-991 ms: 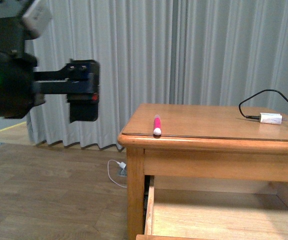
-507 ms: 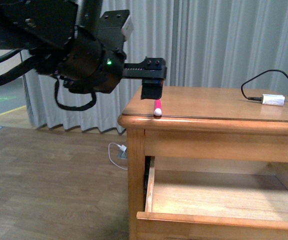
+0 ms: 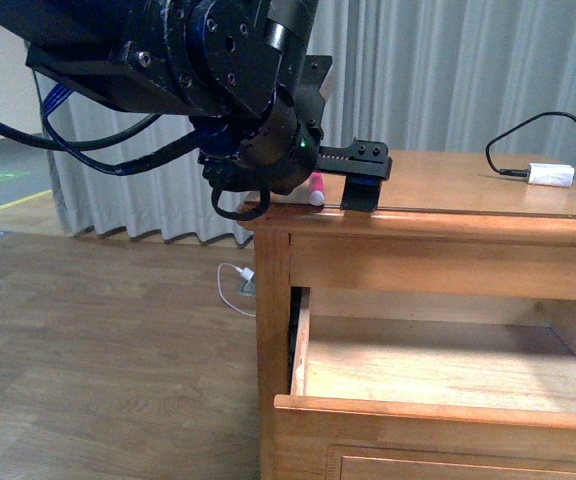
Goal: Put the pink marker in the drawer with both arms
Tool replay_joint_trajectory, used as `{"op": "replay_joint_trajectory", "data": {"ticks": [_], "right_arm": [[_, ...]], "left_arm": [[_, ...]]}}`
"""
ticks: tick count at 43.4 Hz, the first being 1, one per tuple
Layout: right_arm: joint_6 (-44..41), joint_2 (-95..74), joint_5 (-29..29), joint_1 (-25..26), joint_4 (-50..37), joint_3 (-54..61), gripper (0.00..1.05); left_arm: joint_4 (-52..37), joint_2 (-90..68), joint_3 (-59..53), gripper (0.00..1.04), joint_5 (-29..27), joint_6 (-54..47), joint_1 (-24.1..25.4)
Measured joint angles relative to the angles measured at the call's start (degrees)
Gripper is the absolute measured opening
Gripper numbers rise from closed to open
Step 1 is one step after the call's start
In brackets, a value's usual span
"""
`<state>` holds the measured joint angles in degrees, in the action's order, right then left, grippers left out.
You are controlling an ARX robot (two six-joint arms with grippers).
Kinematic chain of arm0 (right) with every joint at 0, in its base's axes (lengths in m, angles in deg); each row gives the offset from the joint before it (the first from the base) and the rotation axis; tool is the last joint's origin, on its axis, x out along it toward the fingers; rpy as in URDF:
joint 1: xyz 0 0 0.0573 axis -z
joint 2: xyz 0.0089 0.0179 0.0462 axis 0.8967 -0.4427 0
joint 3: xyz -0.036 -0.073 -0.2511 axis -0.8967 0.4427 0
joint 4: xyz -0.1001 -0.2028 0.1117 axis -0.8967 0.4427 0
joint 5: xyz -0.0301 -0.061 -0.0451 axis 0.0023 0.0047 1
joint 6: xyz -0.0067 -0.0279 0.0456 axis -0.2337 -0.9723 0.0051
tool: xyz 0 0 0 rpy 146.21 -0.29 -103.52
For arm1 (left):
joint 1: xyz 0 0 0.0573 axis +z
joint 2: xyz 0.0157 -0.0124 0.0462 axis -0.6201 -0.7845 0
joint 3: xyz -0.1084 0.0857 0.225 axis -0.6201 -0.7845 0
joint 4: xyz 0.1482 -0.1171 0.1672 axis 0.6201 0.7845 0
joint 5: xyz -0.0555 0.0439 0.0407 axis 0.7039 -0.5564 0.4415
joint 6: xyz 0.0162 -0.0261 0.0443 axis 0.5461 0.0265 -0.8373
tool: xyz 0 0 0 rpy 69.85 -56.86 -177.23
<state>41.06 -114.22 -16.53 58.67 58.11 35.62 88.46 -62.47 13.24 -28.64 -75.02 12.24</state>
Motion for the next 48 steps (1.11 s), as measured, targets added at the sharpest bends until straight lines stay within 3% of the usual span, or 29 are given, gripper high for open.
{"op": "replay_joint_trajectory", "data": {"ticks": [14,22,35,48], "right_arm": [[0.0,0.0,0.0,0.0,0.0,0.0,0.96],[0.0,0.0,0.0,0.0,0.0,0.0,0.96],[0.0,0.0,0.0,0.0,0.0,0.0,0.96],[0.0,0.0,0.0,0.0,0.0,0.0,0.96]], "left_arm": [[2.47,-1.55,2.93,0.98,-0.24,-0.83,-0.66],[2.97,-1.79,3.21,0.63,-0.07,-1.4,-0.68],[0.9,-2.08,2.93,0.17,0.15,-2.93,-0.66],[-8.94,4.55,-8.24,0.15,10.47,-10.01,-1.07]]}}
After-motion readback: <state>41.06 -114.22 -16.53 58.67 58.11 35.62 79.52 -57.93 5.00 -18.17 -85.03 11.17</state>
